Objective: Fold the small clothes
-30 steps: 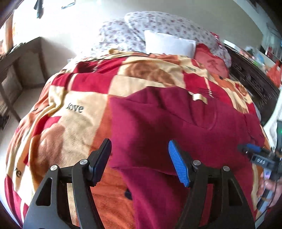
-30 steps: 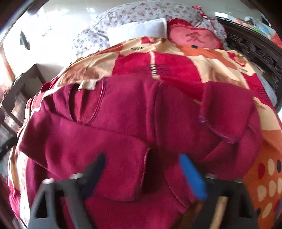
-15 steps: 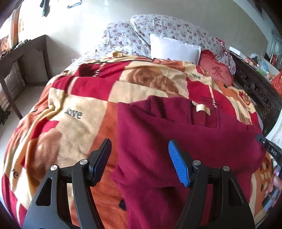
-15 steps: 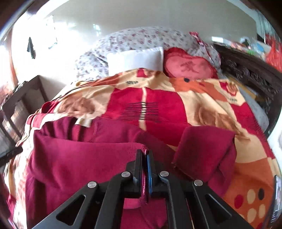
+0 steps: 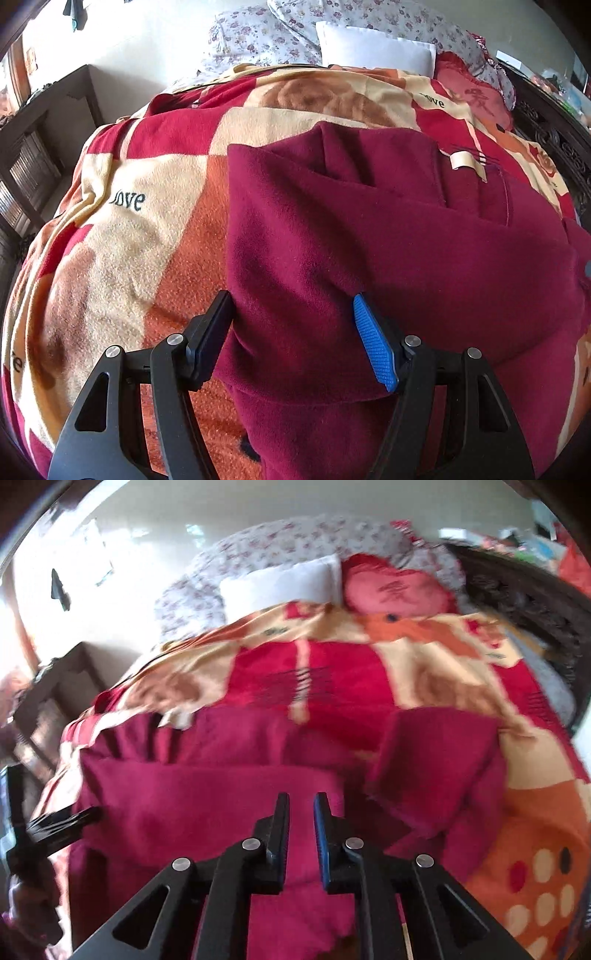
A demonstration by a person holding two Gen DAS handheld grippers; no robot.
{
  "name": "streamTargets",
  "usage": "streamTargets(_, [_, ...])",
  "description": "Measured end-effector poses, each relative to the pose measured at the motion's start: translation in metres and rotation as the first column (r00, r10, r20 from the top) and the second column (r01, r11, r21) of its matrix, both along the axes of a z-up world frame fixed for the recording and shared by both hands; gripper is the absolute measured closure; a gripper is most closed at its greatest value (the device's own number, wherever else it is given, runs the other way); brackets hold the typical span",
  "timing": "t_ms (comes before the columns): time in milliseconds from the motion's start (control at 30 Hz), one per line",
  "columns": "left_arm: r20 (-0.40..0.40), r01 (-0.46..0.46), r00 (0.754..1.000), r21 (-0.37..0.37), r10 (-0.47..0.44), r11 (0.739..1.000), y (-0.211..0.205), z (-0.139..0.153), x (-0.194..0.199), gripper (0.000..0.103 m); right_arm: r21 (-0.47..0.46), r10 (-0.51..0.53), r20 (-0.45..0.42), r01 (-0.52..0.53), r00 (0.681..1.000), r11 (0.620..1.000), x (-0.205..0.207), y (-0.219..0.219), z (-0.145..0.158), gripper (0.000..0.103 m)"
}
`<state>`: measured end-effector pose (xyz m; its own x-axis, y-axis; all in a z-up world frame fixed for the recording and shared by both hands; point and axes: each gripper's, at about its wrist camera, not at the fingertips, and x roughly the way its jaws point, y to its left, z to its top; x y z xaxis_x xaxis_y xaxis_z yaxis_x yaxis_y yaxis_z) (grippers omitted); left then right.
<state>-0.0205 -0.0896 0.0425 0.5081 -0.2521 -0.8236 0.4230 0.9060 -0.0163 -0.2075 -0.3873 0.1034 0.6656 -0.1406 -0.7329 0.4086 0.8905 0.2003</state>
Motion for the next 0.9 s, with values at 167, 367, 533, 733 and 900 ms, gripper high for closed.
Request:
streamTargets(167, [0.011, -0.001, 1.000, 0.020, 0.001, 1.000, -0.002, -0.002, -0.002, 0.035, -0.022, 0.025, -0.114, -0.028, 0.993, 0.999, 0.026, 0.009, -0.037, 0.091])
streamTargets(367, [0.019, -0.004, 1.000, 0.019, 0.004, 1.000, -0.004, 0.006, -0.005, 0.035, -0.024, 0.015, -0.106, -0.018, 0.994, 1.000, 0.021, 0.006, -0.026, 0.091])
streamTargets(533, [0.041, 0.006, 0.999, -0.008, -0.006, 1.000, -0.006, 0.019, -0.015, 0.035, -0.026, 0.016, -0.055, -0.017, 0.998, 1.000, 0.006, 0.015, -0.012, 0.059])
streamTargets(733, [0.050, 0.020, 0.999, -0.002, -0.020, 1.000, -0.012, 0.023, -0.020, 0.035, -0.002, 0.019, -0.087, -0.019, 0.996, 1.000, 0.004, 0.020, -0.027, 0.059])
streamTargets(900, [0.049, 0.021, 0.999, -0.003, -0.021, 1.000, -0.012, 0.022, -0.024, 0.035, 0.016, 0.014, -0.075, -0.013, 0.997, 1.000, -0.001, 0.021, -0.028, 0.059])
